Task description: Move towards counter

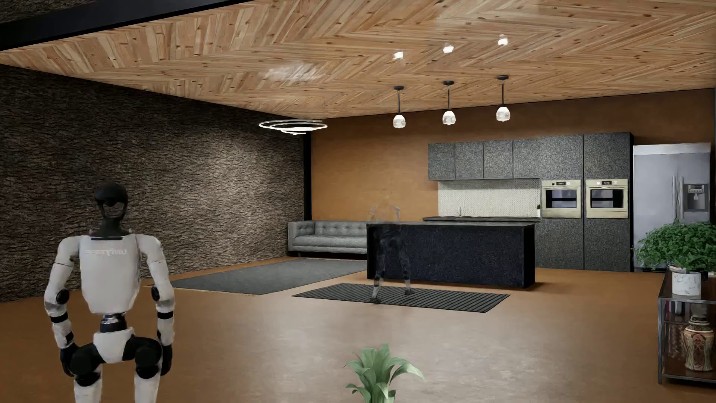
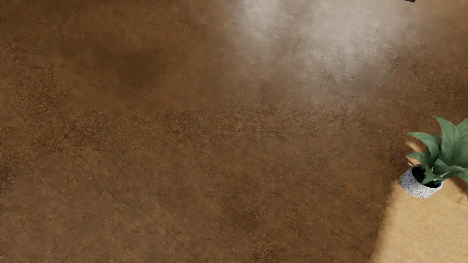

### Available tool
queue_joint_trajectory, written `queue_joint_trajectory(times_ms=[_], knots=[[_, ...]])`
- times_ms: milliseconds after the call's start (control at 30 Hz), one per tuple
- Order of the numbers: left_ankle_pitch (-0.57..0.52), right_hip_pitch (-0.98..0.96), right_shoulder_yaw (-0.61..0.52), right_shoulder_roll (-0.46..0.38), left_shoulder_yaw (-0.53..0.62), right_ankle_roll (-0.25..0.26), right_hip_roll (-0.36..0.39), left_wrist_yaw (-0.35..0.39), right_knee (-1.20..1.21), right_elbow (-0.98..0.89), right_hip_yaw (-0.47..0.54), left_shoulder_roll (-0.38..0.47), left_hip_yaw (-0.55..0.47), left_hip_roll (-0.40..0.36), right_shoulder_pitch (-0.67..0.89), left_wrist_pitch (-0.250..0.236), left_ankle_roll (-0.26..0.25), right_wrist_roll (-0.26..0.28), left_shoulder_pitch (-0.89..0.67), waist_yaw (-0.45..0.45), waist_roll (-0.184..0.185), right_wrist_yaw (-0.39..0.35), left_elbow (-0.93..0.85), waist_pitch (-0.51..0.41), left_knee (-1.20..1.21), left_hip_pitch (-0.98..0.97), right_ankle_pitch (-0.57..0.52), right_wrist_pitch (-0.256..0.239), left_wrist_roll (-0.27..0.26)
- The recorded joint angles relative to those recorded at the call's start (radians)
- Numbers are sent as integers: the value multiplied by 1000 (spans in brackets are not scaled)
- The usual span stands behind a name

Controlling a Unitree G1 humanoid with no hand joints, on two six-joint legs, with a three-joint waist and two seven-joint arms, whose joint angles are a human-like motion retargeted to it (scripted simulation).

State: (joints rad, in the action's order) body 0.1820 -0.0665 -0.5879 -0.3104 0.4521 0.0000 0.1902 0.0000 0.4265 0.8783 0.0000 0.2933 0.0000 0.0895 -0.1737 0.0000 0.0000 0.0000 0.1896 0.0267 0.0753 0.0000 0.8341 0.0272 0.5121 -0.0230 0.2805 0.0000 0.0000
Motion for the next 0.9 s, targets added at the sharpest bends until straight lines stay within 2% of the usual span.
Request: queue_joint_trajectory(times_ms=[133,233,300,367,467,567,633,667,700,767,800,833,867,900], knots=[[75,-5,-32,7,-2,0,14,0,12,-16,0,11,0,-14,-1,0,0,0,30,11,-6,0,2,-20,63,-64,-41,0,0],[92,74,-70,-32,13,0,26,0,9,-56,0,16,0,2,4,0,0,0,60,44,6,0,21,-76,334,-214,10,0,0],[89,119,-77,-49,20,0,-1,0,-2,-78,0,19,0,-4,21,0,0,0,88,108,-13,0,29,-87,419,-313,51,0,0],[44,165,-59,-40,27,0,-20,0,-19,-66,0,34,0,-4,55,0,0,0,110,156,-36,0,48,-95,352,-406,99,0,0],[-49,281,-41,-36,27,0,-30,0,-32,-59,0,38,0,10,101,0,0,0,128,188,-40,0,116,-118,229,-511,207,0,0],[-55,386,-56,-35,20,0,-37,0,-44,-20,0,40,0,27,129,0,0,0,134,242,-44,0,164,-124,187,-559,228,0,0],[-26,406,-78,-36,28,0,-76,0,-13,-12,0,41,0,6,104,0,0,0,135,285,-62,0,179,-106,278,-591,152,0,0],[7,401,-87,-26,31,0,-98,0,38,14,0,46,0,-5,87,0,0,0,140,299,-76,0,177,-99,336,-586,67,0,0],[44,382,-114,-27,44,0,-113,0,126,19,0,47,0,-18,63,0,0,0,135,297,-82,0,184,-95,372,-554,-68,0,0],[119,220,-126,-27,37,0,-138,0,475,28,0,37,0,-46,19,0,0,0,119,260,-74,0,181,-98,383,-455,-344,0,0],[147,118,-120,-27,28,0,-151,0,678,22,0,32,0,-79,1,0,0,0,108,212,-76,0,158,-122,360,-381,-381,0,0],[163,17,-121,-33,34,0,-143,0,827,20,0,29,0,-91,-17,0,0,0,95,153,-65,0,137,-135,321,-301,-367,0,0],[171,-82,-116,-32,38,0,-125,0,884,29,0,33,0,-85,-35,0,0,0,84,98,-47,0,110,-139,270,-214,-359,0,0],[169,-175,-80,-28,34,0,-113,0,840,26,0,34,0,-84,-56,0,0,0,74,31,-33,0,76,-143,211,-131,-381,0,0]])
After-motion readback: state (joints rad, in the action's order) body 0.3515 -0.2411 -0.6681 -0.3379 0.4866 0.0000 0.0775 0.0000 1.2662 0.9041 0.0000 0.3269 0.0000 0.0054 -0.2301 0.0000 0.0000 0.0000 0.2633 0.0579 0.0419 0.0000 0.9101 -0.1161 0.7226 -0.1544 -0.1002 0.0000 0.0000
